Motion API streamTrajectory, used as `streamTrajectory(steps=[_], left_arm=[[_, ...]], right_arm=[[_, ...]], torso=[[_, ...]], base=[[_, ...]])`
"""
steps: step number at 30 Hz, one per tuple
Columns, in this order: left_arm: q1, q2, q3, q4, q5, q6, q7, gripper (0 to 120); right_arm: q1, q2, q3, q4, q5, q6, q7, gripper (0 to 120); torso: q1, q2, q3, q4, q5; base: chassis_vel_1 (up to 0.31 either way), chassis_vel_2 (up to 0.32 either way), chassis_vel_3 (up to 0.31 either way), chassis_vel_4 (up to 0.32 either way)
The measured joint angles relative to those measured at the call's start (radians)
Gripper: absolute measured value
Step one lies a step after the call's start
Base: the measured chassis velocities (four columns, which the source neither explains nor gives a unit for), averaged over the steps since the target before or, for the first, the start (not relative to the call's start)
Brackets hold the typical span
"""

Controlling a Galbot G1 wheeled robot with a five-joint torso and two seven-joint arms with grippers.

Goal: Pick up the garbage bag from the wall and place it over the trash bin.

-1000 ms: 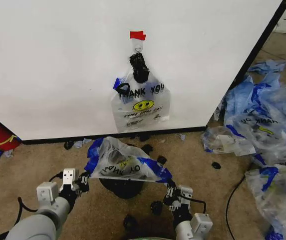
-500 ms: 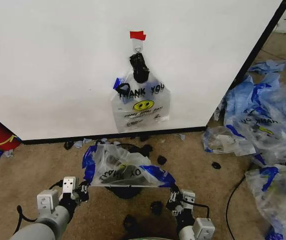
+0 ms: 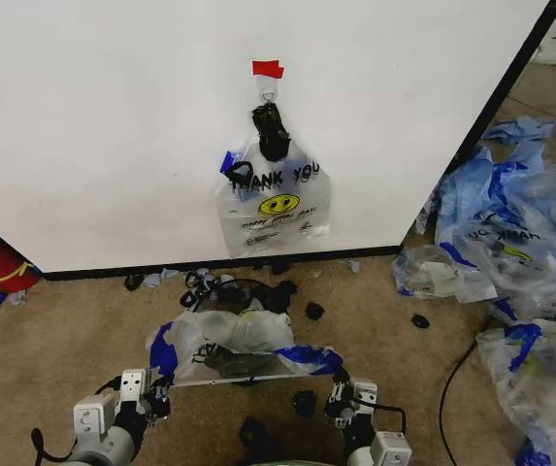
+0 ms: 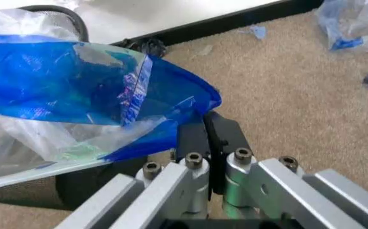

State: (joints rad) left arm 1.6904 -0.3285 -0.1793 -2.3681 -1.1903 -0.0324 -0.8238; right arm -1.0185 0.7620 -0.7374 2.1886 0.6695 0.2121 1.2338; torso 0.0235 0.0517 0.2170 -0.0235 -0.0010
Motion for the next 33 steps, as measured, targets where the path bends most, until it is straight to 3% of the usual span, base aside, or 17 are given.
streamTrajectory(steps=[13, 33], left_arm=[[-0.014, -0.016, 0.029, 0.057, 0.018, -0.009, 0.022, 0], [-0.075, 0.051, 0.032, 0.017, -0.013, -0.013, 0.020, 0]], right_arm=[[0.046, 0.040, 0.013, -0.091, 0.016, 0.006, -0.016, 0], [0.041, 0.038, 0.012, -0.055, -0.020, 0.003, 0.001, 0]], torso=[[0.000, 0.000, 0.000, 0.0000, 0.0001], [0.000, 0.000, 0.000, -0.0001, -0.0001]], base=[[0.000, 0.000, 0.000, 0.000], [0.000, 0.000, 0.000, 0.000]])
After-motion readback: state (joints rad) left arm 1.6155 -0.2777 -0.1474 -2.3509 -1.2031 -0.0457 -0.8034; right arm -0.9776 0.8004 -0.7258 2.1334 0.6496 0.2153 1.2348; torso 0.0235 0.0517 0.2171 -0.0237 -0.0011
